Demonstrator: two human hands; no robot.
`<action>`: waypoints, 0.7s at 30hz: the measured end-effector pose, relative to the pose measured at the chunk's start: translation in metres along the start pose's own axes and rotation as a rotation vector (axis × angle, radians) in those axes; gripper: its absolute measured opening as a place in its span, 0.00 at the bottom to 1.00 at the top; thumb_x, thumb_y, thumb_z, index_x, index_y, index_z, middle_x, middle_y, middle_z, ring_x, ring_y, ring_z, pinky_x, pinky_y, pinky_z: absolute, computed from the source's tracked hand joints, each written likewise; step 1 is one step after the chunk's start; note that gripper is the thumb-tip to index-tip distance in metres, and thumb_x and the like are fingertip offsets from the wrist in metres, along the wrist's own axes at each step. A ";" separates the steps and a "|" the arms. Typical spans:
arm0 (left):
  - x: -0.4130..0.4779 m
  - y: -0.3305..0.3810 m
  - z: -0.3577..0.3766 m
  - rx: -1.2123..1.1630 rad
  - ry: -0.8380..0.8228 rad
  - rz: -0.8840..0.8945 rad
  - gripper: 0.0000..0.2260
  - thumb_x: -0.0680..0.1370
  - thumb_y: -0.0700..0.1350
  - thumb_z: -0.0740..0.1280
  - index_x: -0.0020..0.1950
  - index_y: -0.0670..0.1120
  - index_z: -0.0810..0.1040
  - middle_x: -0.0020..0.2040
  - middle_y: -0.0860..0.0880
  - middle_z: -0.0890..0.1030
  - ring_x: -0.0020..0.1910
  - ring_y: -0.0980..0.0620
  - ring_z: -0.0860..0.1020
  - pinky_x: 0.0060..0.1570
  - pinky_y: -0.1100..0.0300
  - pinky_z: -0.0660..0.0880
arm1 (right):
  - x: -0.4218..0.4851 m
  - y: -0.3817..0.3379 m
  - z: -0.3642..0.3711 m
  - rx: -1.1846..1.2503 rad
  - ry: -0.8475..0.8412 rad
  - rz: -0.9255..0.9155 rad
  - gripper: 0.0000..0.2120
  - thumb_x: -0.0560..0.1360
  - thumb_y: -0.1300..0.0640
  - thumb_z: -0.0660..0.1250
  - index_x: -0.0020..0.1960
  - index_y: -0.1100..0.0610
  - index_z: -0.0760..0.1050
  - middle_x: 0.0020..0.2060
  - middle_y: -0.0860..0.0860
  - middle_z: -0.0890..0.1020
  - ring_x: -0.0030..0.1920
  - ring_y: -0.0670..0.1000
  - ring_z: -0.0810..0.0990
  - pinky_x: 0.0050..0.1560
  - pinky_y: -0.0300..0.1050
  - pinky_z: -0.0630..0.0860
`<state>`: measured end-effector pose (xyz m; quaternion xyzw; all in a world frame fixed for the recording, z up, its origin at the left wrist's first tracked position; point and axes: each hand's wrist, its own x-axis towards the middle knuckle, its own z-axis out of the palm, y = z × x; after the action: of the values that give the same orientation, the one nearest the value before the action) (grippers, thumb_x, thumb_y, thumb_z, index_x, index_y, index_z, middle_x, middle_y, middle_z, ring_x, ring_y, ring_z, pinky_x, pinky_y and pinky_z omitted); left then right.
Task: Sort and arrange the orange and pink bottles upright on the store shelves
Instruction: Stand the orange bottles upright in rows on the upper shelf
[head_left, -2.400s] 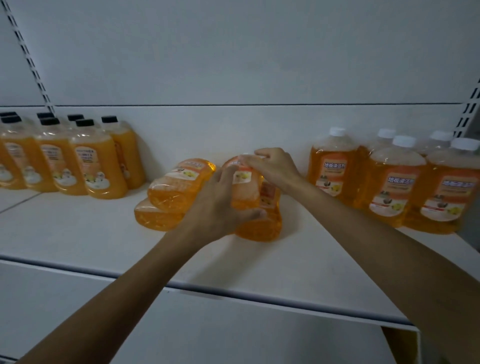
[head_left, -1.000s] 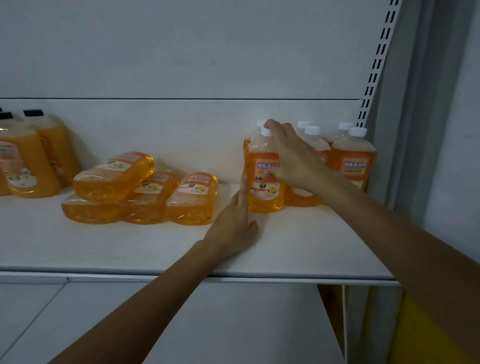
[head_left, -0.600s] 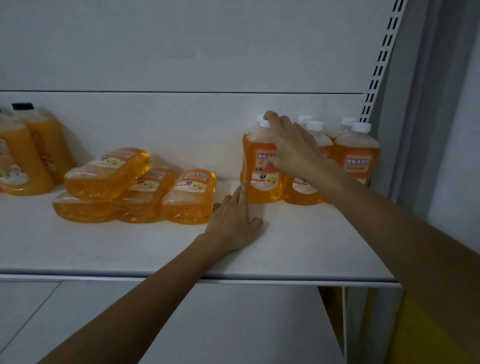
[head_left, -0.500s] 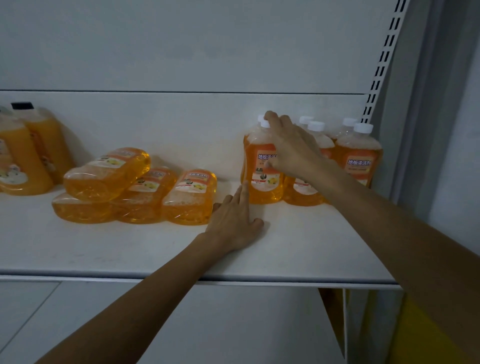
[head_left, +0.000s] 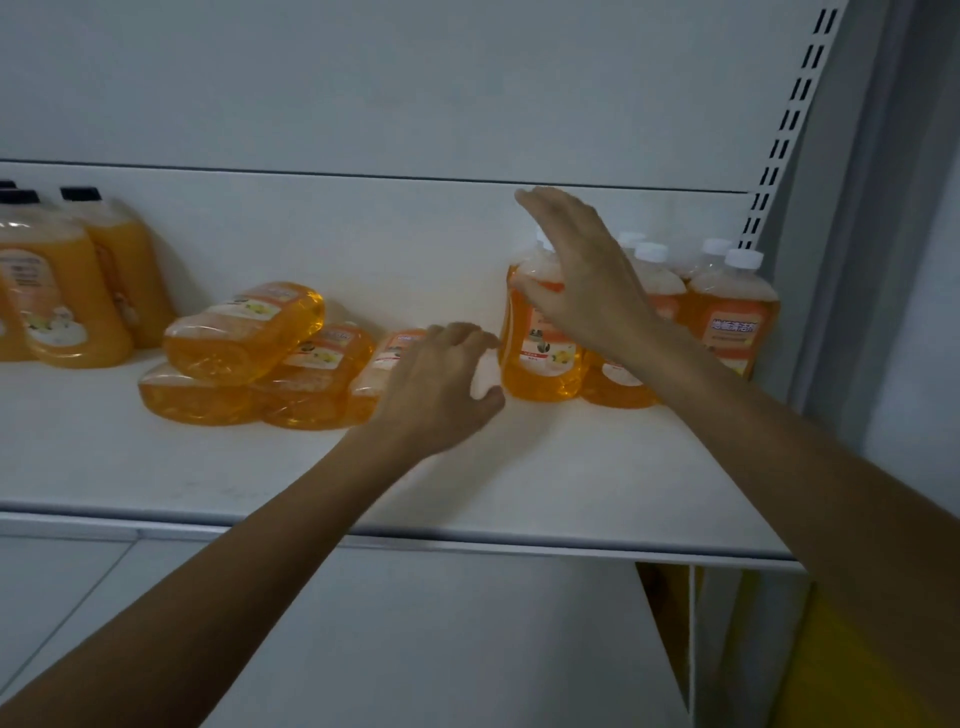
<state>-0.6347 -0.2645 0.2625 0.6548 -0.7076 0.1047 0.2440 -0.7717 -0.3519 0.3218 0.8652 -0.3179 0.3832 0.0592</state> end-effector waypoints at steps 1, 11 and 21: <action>-0.001 -0.009 -0.006 0.021 0.019 -0.034 0.24 0.75 0.53 0.65 0.70 0.48 0.67 0.70 0.47 0.69 0.68 0.47 0.66 0.66 0.53 0.63 | 0.004 -0.009 0.005 0.081 0.016 -0.007 0.29 0.76 0.55 0.66 0.74 0.57 0.61 0.72 0.54 0.64 0.72 0.51 0.62 0.69 0.44 0.62; -0.040 -0.079 0.000 0.278 -0.098 -0.097 0.33 0.77 0.63 0.57 0.75 0.47 0.53 0.74 0.45 0.63 0.74 0.46 0.59 0.72 0.53 0.51 | 0.034 -0.051 0.103 0.312 -0.661 0.504 0.32 0.76 0.41 0.62 0.73 0.57 0.60 0.69 0.56 0.68 0.64 0.56 0.71 0.58 0.49 0.72; -0.039 -0.084 0.009 0.253 0.003 -0.067 0.32 0.77 0.60 0.60 0.75 0.45 0.56 0.70 0.41 0.67 0.70 0.42 0.64 0.71 0.50 0.55 | 0.031 -0.045 0.118 0.588 -0.525 0.627 0.22 0.74 0.51 0.70 0.63 0.61 0.74 0.57 0.57 0.80 0.48 0.49 0.79 0.41 0.39 0.74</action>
<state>-0.5531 -0.2445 0.2211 0.7036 -0.6659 0.1860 0.1640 -0.6555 -0.3722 0.2674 0.7753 -0.4453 0.2253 -0.3871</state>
